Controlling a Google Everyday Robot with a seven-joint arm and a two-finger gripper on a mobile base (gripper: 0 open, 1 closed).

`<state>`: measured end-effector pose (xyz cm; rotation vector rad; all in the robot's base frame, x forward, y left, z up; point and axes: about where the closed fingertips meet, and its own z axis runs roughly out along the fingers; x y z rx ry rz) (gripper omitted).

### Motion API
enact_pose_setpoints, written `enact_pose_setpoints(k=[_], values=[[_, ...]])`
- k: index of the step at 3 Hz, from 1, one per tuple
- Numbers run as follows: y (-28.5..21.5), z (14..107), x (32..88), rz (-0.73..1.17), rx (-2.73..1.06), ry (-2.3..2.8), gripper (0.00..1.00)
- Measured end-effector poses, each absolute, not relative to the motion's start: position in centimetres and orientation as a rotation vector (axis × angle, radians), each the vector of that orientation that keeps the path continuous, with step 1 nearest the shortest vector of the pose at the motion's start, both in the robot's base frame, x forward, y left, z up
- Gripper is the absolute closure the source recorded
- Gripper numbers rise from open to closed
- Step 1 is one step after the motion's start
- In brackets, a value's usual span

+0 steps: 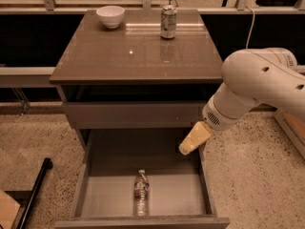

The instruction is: Pick water bottle from middle drawer and place on counter

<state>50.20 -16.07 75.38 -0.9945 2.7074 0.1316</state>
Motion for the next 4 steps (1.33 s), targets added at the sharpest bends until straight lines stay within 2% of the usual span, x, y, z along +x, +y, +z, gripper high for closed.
enact_pose_setpoints(k=[2, 4], values=[[-14.4, 68.4, 53.3, 0.357, -0.652, 2.804, 0.0], [-13.4, 65.2, 54.5, 0.382, -0.521, 2.847, 0.0]])
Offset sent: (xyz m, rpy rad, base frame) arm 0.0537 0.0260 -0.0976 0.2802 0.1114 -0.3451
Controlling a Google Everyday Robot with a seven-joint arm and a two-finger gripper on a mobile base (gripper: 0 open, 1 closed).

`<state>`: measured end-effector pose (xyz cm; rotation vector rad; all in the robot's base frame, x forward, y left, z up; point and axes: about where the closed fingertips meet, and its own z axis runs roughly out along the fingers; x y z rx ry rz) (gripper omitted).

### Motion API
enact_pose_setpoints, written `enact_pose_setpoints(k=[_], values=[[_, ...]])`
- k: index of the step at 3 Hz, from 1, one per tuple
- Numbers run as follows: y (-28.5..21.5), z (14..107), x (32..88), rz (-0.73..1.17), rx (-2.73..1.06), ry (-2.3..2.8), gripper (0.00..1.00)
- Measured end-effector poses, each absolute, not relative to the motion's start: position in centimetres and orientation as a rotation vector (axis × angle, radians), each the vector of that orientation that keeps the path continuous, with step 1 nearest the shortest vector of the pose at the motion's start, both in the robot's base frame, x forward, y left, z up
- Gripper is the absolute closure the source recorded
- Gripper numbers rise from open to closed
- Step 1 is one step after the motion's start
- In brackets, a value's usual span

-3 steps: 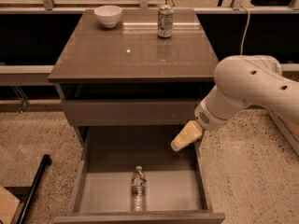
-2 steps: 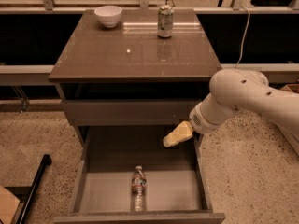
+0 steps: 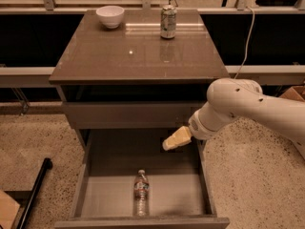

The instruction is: Pick water bottle from middle drawer and place on counter

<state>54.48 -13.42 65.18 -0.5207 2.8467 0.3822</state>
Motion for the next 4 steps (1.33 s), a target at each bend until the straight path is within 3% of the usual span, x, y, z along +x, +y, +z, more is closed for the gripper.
enact_pose_setpoints(k=[4], values=[[-5.9, 51.7, 54.9, 0.653, -0.191, 2.979, 0.0]])
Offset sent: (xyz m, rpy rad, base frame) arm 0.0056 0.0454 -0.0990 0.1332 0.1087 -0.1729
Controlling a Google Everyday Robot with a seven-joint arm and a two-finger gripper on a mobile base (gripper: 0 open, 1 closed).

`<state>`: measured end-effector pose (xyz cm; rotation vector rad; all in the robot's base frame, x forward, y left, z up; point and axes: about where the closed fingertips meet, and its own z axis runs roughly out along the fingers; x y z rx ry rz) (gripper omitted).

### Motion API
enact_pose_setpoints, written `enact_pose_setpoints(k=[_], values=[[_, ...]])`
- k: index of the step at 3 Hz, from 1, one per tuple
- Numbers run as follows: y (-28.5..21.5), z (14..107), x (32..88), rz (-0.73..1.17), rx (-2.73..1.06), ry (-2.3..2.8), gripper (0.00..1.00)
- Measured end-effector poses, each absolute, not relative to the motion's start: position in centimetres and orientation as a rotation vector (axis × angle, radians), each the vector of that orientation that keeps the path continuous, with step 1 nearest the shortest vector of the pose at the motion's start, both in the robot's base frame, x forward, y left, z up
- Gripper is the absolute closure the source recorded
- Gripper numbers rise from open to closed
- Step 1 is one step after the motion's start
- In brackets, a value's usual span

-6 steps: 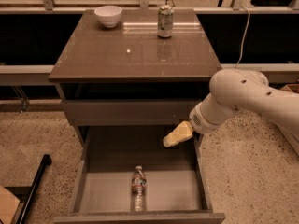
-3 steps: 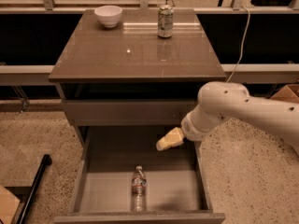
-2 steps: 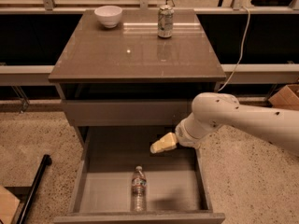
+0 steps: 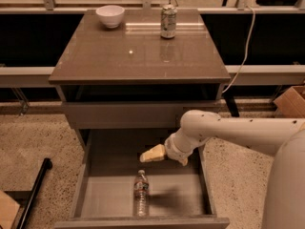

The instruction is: Pick water bottle from middle drawer and place on counter

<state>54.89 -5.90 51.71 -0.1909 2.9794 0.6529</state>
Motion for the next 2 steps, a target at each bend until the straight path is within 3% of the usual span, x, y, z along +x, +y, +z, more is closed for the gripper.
enact_pose_setpoints(k=[2], values=[[-0.6, 45.4, 53.5, 0.778, -0.118, 3.075, 0.0]])
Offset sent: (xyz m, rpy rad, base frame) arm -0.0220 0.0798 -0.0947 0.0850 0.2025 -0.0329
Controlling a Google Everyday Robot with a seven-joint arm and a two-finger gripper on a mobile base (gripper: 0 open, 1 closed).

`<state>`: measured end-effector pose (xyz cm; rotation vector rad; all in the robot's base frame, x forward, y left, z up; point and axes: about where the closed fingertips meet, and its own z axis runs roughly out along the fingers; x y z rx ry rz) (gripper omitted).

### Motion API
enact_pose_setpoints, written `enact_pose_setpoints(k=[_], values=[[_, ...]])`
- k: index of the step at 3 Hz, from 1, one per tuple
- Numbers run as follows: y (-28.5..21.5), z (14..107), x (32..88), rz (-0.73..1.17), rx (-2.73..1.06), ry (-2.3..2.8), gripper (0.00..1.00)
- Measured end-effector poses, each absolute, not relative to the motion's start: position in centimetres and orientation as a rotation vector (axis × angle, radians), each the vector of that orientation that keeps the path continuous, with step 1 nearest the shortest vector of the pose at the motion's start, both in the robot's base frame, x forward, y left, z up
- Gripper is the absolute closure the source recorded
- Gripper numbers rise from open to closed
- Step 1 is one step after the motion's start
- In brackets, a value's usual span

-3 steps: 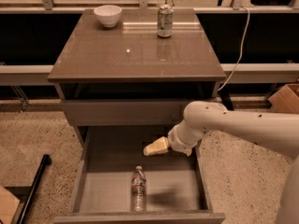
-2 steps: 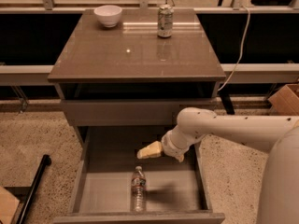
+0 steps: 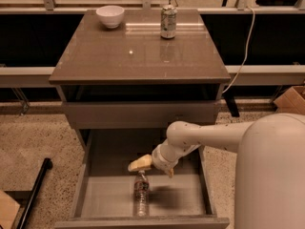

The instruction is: Pick water bottle from middle drawer and place on counter

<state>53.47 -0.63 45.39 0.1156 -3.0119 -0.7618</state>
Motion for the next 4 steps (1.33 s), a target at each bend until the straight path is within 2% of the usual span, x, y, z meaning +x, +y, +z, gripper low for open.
enact_pose_setpoints(k=[3, 4], values=[[3.5, 39.7, 50.5, -0.698, 0.027, -2.857, 0.0], [3.8, 38.7, 50.1, -0.663, 0.001, -2.833, 0.18]])
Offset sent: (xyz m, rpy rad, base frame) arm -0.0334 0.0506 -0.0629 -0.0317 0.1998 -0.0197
